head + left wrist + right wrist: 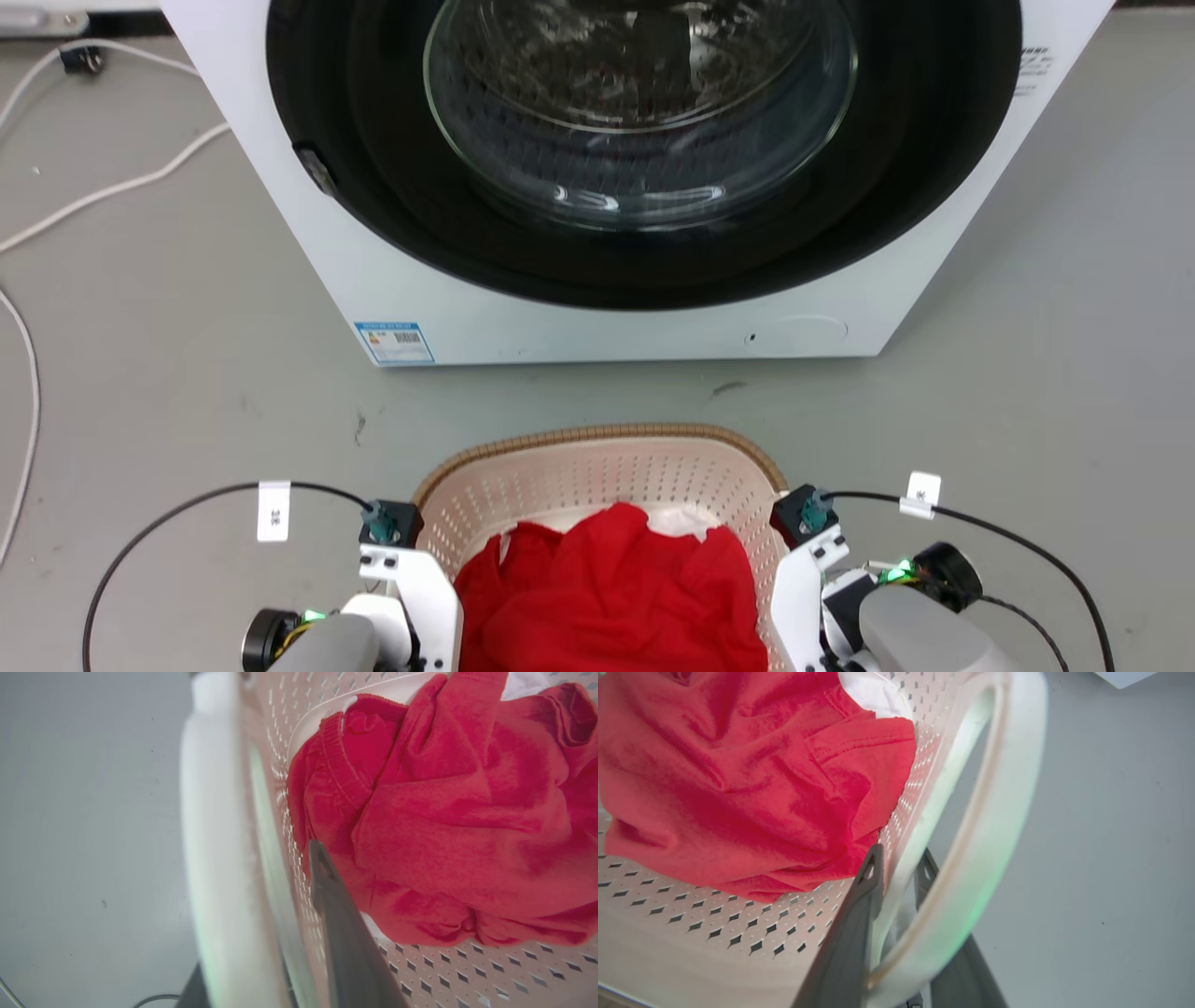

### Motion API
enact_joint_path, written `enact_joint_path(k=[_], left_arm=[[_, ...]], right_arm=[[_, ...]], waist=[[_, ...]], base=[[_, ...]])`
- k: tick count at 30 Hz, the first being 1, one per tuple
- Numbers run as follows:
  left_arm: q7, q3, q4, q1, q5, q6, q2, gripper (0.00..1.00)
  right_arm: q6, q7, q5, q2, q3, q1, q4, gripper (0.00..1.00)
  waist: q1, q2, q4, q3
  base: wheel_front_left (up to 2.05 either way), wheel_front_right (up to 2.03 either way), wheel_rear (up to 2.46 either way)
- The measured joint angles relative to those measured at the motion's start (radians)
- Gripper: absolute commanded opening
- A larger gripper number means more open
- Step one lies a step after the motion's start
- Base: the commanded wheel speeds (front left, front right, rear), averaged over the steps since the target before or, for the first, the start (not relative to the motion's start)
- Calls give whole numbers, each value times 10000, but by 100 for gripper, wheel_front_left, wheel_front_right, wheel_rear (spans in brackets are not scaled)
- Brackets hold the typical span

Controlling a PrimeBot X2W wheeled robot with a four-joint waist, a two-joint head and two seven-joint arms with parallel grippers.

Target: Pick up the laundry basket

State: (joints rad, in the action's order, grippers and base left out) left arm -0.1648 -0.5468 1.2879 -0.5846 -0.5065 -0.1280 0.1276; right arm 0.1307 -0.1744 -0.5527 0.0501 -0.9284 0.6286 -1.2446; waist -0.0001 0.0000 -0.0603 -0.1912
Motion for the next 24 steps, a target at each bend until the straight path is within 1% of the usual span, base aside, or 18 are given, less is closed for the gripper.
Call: enact_joint_path(k=[13, 24], left_arm=[[-40, -435, 8, 720, -493, 0, -12, 0], [-35, -765, 10, 875, -863, 0, 6, 0]], right_arm=[[0, -36, -573, 0, -625, -584, -88, 0], [0, -21, -1001, 0, -1112, -725, -119, 0]], waist=[[0, 0, 12, 1060], [1, 0, -17, 1357]], base=[[0, 0, 0], [0, 0, 0]])
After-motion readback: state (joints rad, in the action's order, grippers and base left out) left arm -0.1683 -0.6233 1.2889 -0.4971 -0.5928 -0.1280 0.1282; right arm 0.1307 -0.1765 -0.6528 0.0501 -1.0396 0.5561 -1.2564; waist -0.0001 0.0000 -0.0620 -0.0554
